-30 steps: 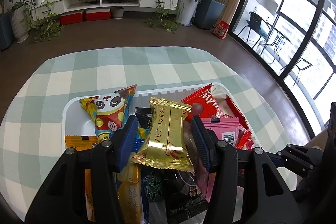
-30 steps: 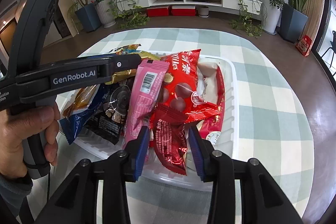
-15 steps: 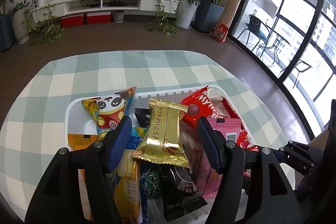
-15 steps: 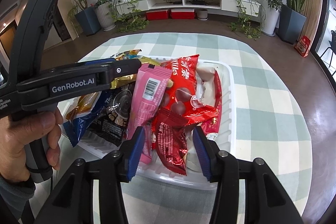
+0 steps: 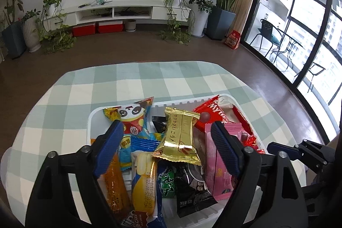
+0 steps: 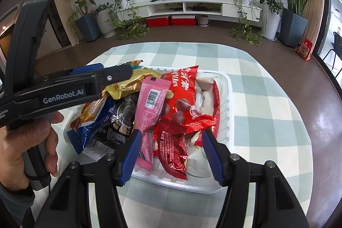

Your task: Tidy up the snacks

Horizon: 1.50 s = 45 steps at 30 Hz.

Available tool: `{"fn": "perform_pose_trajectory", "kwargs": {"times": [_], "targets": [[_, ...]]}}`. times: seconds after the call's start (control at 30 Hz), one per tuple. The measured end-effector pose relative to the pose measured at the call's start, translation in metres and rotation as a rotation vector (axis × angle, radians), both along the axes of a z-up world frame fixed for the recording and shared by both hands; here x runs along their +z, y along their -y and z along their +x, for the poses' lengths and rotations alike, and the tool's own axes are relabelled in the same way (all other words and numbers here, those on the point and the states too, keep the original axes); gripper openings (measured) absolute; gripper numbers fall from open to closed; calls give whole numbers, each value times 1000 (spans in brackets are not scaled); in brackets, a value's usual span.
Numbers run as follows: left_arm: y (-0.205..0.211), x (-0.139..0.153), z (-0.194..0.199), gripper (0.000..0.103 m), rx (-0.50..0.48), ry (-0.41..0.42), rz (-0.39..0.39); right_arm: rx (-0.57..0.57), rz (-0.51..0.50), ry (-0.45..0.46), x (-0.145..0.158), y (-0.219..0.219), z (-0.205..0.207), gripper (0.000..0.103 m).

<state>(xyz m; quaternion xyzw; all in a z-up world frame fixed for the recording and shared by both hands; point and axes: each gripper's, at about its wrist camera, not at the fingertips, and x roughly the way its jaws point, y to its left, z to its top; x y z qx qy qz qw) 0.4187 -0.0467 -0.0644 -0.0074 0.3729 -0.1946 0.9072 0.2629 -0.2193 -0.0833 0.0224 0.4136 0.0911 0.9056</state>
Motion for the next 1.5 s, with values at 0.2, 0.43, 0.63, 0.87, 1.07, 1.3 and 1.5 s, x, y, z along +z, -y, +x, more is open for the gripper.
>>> {"fn": "perform_pose_trajectory", "kwargs": {"times": [0.2,0.43,0.63,0.87,1.07,1.3,1.5], "targets": [[-13,25,-36,99,48,129,35,-34,40,54,15,7,-13,77],[-27,57,-116,99,145,270,73,-79,88,129,37,14,-45,96],[-45,80,-203,103,294,315,89,-110,144,154,45,18,-92,100],[-65,92,-276,103,350,274,103,-125,163,197,60,12,-153,103],[-69,89,-326,103,354,220,133,-144,119,249,74,0,-202,103],[-62,75,-363,102,343,154,124,-156,80,241,70,-10,-242,103],[-54,64,-376,102,318,120,110,-159,67,221,63,-13,-261,103]]}}
